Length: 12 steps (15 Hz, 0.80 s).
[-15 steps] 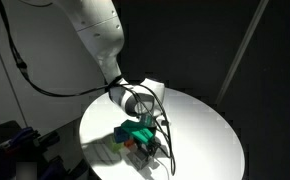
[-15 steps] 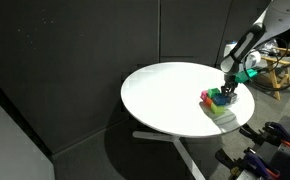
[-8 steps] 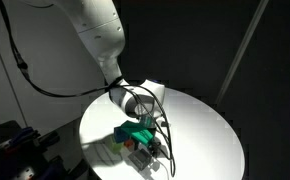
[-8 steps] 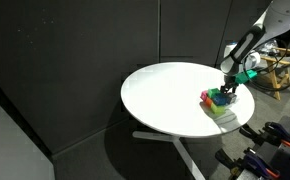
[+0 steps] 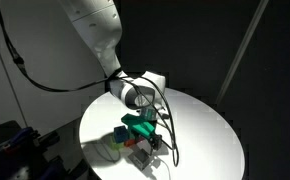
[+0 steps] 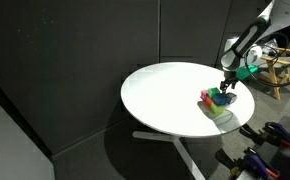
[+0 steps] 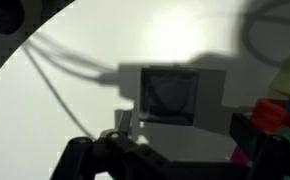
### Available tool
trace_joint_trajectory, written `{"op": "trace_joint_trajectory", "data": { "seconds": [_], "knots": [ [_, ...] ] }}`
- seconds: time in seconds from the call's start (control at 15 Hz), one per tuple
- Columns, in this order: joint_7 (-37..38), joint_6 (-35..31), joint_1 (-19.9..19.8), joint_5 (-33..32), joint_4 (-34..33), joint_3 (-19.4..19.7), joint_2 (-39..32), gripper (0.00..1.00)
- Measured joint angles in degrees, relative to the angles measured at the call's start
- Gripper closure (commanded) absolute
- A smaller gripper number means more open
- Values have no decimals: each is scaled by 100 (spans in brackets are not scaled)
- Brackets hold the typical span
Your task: Put the grey building block on the table to the right and then put the green building block on top of the grey building block
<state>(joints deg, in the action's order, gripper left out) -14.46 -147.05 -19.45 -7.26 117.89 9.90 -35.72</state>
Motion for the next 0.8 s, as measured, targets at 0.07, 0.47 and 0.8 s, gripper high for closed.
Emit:
{"op": "trace_joint_trajectory", "data": {
  "seconds": [0.07, 0.47, 0.8],
  "knots": [
    [-25, 78, 0, 0, 25, -2, 86, 0],
    [-19, 556, 84, 0, 120, -1, 521, 0],
    [525, 576, 386, 0, 301, 78, 813, 0]
  ]
}}
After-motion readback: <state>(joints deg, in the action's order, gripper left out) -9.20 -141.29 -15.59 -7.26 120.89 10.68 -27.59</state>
